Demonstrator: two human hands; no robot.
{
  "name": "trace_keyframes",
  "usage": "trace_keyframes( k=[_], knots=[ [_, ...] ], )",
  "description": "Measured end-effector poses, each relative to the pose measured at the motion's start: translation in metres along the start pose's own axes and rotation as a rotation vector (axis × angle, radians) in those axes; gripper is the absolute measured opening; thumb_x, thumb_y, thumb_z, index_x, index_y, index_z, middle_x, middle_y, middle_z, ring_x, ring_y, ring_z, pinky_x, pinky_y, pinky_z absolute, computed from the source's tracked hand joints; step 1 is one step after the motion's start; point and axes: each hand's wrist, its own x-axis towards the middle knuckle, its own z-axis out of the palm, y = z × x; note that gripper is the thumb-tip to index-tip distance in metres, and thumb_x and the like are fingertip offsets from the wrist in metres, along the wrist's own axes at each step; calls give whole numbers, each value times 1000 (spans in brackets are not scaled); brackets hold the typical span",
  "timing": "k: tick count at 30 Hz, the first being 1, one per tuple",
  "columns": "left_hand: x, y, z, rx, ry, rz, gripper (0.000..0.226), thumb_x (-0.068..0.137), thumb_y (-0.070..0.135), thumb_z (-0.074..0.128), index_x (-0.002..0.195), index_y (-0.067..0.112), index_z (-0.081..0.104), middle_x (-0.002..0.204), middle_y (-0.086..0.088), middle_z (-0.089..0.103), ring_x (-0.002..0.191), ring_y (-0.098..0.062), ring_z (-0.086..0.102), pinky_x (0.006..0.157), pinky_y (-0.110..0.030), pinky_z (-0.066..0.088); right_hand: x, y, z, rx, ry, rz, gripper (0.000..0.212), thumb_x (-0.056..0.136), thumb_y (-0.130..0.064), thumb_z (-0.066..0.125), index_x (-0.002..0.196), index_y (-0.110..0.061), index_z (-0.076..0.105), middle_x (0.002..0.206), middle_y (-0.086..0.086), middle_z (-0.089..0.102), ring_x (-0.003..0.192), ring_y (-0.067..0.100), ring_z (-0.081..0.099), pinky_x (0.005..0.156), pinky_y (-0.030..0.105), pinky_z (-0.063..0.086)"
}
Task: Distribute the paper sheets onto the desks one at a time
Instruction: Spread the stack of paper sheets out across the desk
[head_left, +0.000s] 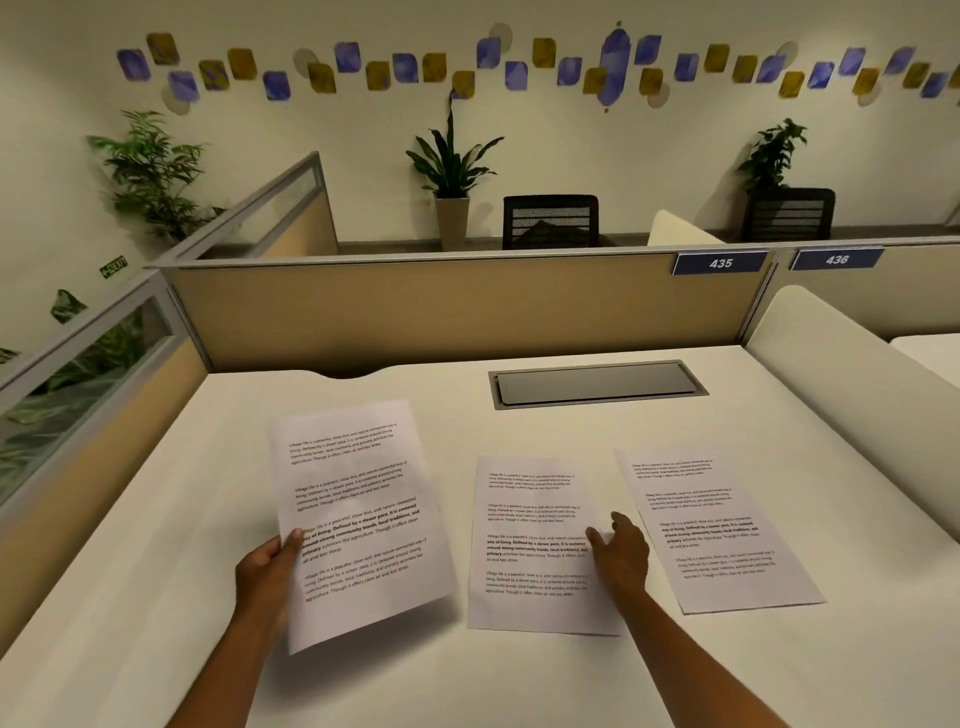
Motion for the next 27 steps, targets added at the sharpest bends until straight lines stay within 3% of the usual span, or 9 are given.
trace_keyframes(
  k=[3,7,11,14,16,19,22,27],
  knots=[
    [-2,-3,3,-9,-24,-8,22,92,16,63,109,3,67,109,-21,69,101,-39,65,98,-52,48,-10,-12,4,30,12,-93,46,89,-23,68,130,-5,56,130,18,59,117,34,56,101,44,46],
    [-7,-6,10,-23,-65,-31,20,92,17,62,106,3,68,106,-21,70,98,-39,67,95,-52,51,-35,-42,15,268,-159,-160,36,88,-27,70,120,-10,65,113,6,70,100,17,65,81,21,51],
    [-14,-6,19,-48,-132,-55,21,92,15,62,107,1,67,103,-21,71,96,-39,68,93,-52,52,-55,-64,39,408,-367,-110,51,84,-40,72,126,-13,62,117,2,69,108,18,65,93,38,56],
    [-17,-4,24,-52,-180,-68,18,92,16,63,102,3,69,100,-19,73,92,-37,70,89,-51,54,-72,-76,53,544,-513,-18,56,86,-34,71,133,-11,52,123,3,63,114,22,60,93,37,53],
    [-19,-2,26,-62,-209,-73,17,92,15,63,101,3,69,99,-18,74,91,-37,70,88,-50,55,-80,-81,60,622,-564,24,49,87,-29,71,131,-14,52,116,2,64,106,20,64,87,34,54],
    [-20,0,27,-59,-229,-60,17,92,14,62,100,1,69,99,-20,74,90,-37,70,86,-49,55,-86,-81,68,645,-575,21,31,88,-18,69,117,-5,65,108,8,74,95,25,72,81,37,60],
    [-17,1,21,-9,-233,-33,18,91,17,64,98,3,71,97,-18,75,87,-35,72,85,-49,57,-92,-84,74,594,-536,6,11,89,-8,66,98,-9,72,104,14,75,92,30,72,82,41,60],
    [-9,0,2,61,-244,-29,18,87,24,70,95,8,73,96,-13,77,90,-36,72,88,-60,54,-95,-91,90,554,-463,-14,8,89,-7,66,94,-9,72,93,9,75,83,24,71,68,28,57]
  ],
)
